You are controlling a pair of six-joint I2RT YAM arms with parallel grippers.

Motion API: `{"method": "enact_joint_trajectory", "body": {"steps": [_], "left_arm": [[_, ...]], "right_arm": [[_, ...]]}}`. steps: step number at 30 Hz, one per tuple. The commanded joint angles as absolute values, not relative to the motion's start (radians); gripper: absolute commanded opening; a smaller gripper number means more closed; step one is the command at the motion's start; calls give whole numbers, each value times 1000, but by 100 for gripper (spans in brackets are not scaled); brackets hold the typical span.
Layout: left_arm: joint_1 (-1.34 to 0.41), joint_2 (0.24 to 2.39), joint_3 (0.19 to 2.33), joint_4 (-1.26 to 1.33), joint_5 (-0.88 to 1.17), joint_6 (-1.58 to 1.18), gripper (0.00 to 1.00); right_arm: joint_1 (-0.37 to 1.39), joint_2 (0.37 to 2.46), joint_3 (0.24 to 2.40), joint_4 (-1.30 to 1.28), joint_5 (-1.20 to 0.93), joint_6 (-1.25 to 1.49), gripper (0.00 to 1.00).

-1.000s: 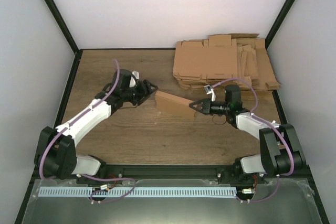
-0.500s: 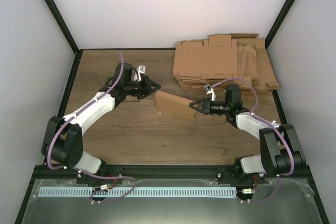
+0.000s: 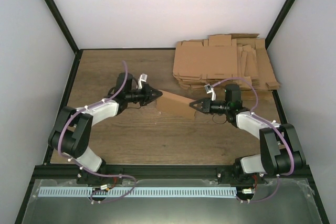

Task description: Fold the paper box

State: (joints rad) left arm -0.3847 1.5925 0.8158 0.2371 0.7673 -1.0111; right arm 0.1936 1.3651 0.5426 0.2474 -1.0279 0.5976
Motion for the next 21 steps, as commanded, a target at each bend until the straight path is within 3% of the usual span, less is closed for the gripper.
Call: {"method": "enact_joint_trajectory", "body": {"steps": [1,9,21], "left_arm": [[-389,1632,782,227,757,-1000,4],[-389,1611,809,150,727,-962,4],[-389,1618,812,141,724,-960,4]], "right_arm": [[192,1367,573,118,-948,578,1],[197,1316,714,52,-1044,560,1],[255,1477,743,113,-956,594,1]]}}
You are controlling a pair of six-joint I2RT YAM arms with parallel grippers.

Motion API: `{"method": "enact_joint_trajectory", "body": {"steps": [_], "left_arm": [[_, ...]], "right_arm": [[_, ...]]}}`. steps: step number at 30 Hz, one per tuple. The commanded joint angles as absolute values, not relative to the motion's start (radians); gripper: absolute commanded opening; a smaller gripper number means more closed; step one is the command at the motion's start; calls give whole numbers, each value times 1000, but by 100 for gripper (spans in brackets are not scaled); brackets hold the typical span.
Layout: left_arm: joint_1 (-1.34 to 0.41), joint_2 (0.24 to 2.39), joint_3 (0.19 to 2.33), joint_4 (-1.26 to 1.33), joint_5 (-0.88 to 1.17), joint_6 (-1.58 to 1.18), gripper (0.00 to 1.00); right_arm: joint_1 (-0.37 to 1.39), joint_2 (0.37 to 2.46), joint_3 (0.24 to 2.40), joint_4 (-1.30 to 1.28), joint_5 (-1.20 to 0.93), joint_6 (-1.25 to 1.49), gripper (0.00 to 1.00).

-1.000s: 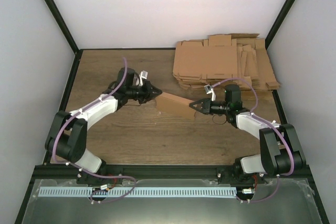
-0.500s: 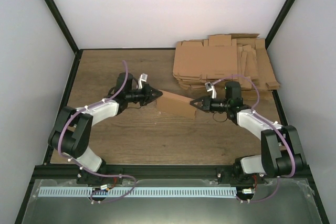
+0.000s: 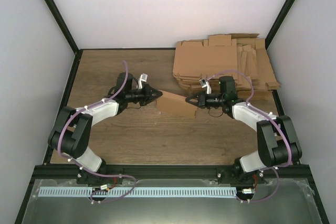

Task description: Fold the paper box

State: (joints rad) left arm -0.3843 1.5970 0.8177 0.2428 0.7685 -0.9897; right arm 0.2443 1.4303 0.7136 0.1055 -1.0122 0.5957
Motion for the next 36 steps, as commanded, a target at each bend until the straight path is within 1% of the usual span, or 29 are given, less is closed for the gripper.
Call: {"method": "enact_joint_trajectory", "body": {"steps": [1,7,11,14,18,22,25,31,36], "left_arm": [[-388,1617,814,139,724,-958,4],[-388,1605,874,66,730,-924,4],[-375,1592,960,-27,733,-862,4],[-343,1584,983,-35,744,-858,4],[-325,1608,970,-16,744,-851,4],[-325,1656,887,89,781,-896,4],[-324,1678,856,103,772,-900,4],[-325,1664,884,67,774,-884,4],[-325,1637,932,-16,744,-846,4]], "right_arm": [[255,1499,740,105,-947,581,1],[255,1611,711,98,-929,549,1],[252,1609,706,105,-926,552,1],[253,1603,716,88,-922,543,1],[254,1603,720,84,-926,542,1],[254,1604,718,87,-927,542,1],[253,1605,720,87,-931,540,1],[255,1589,749,60,-941,533,1],[253,1527,853,-28,-951,511,1]]}}
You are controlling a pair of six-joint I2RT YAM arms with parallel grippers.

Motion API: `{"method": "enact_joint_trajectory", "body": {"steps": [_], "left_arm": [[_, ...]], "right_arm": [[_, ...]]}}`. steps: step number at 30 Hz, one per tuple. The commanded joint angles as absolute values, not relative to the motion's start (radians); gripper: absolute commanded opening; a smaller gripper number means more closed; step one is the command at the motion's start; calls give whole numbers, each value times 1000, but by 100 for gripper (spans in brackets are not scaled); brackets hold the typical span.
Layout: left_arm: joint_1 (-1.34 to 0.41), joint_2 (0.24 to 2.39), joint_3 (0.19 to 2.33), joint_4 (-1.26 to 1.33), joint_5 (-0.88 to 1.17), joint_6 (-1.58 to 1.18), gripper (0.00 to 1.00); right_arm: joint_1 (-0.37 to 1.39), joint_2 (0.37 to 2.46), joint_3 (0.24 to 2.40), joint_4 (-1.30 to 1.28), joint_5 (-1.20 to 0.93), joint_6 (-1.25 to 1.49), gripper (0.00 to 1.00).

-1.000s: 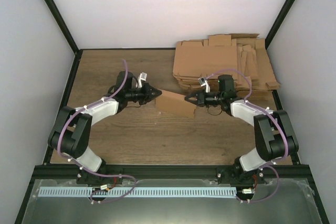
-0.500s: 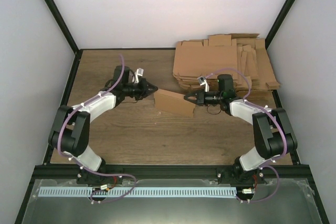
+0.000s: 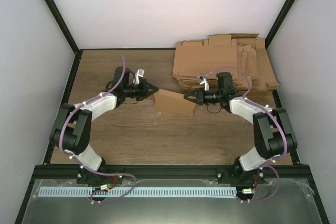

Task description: Fold the paper box

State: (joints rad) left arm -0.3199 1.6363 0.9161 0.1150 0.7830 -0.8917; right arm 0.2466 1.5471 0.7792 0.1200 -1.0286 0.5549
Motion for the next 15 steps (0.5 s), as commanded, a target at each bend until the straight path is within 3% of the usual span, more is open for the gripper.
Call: {"method": "enact_joint_trajectory", "body": {"steps": [1,15], "left_arm": [[-324,1635,933,-24,744,-847,4],[-327,1624,917,-60,730,-842,4]], "right_arm": [[253,1513,873,-43,-952,507,1],[254,1616,788,-38,-937,468,1]]}}
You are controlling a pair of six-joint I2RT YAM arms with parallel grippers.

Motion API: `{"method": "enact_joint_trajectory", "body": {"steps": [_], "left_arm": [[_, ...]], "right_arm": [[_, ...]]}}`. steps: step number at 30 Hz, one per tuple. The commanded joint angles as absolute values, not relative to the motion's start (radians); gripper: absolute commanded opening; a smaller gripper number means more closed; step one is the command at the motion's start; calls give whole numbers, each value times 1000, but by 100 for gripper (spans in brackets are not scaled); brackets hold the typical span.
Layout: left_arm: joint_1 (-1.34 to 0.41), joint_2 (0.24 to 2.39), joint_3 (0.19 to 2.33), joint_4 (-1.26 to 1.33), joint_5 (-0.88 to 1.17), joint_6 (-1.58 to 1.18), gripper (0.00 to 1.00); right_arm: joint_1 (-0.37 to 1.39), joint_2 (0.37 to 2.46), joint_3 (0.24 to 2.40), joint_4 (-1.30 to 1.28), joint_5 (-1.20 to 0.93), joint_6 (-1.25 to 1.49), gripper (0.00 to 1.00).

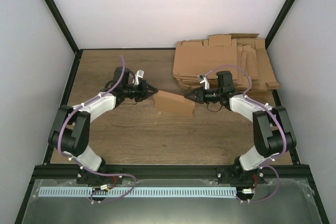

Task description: Fold the paper box

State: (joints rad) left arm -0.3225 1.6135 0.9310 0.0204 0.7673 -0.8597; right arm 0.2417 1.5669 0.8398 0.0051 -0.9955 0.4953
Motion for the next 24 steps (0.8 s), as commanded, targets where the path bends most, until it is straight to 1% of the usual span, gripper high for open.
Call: {"method": "enact_joint_trajectory", "body": {"steps": [1,6,9,11,14,18,19,21,22,23,24], "left_arm": [[-326,1621,917,-62,731,-842,4],[-327,1581,955,-136,712,-810,5],[-326,1528,1002,-252,688,-757,8],[-327,1469,1034,-329,657,-721,11],[-328,1377,1061,-439,604,-671,22],[-328,1293,1004,-533,601,-650,46],[-328,1280,977,-547,606,-649,50],[-328,1259,920,-557,611,-648,54],[-329,1251,889,-554,617,-647,55],[-331,1246,866,-551,624,-647,56],[-337,1243,845,-549,628,-646,56]], "right_arm": [[254,1612,787,-38,-938,467,1],[261,1553,797,-86,-934,443,1],[298,1512,805,-153,-934,406,1],[341,1478,791,-198,-911,393,1],[411,1402,721,-221,-864,412,1],[454,1306,596,-230,-810,460,1],[455,1284,581,-244,-794,458,1],[454,1234,584,-296,-728,444,2],[454,1213,596,-322,-697,437,4],[454,1193,617,-362,-662,434,11],[454,1177,635,-390,-631,434,25]]}}
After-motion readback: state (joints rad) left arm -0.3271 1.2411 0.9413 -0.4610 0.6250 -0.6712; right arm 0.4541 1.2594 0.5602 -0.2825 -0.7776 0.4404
